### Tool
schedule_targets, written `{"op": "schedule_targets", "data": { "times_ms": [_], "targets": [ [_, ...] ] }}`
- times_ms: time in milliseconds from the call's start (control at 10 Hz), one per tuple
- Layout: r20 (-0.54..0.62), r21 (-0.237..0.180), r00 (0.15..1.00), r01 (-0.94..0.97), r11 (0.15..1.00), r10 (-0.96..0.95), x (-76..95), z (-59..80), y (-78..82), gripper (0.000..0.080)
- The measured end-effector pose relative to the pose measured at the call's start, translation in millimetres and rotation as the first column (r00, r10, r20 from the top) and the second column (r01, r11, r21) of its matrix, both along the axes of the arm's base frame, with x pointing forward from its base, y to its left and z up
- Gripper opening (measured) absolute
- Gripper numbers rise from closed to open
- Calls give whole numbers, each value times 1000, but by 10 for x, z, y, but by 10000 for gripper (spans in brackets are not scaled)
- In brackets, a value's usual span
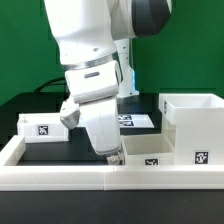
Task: Assemble drawer
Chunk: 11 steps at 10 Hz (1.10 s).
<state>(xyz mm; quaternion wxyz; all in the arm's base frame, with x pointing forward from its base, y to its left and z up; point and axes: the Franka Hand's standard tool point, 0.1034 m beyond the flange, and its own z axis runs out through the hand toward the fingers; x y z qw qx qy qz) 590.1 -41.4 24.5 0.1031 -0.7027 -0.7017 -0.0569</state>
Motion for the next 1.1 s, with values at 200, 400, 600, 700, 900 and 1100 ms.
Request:
{"op": "schedule_targets", "data": {
  "times_ms": [200, 400, 600, 700, 900, 1100],
  "targets": [
    [0, 1, 1000, 2, 1000, -2, -8, -8, -1, 649],
    [-9, 5, 1000, 0, 1000, 0, -82, -58, 48, 649],
    [-12, 7, 1000, 20, 1000, -20, -74, -55, 139, 649],
    [-13, 8, 999, 32, 999, -32, -53, -36, 194, 649],
    [-9, 12, 999, 47, 999, -47, 3, 11, 319, 649],
    [-12, -10, 999, 45, 999, -46, 12, 18, 348, 649]
  ]
}}
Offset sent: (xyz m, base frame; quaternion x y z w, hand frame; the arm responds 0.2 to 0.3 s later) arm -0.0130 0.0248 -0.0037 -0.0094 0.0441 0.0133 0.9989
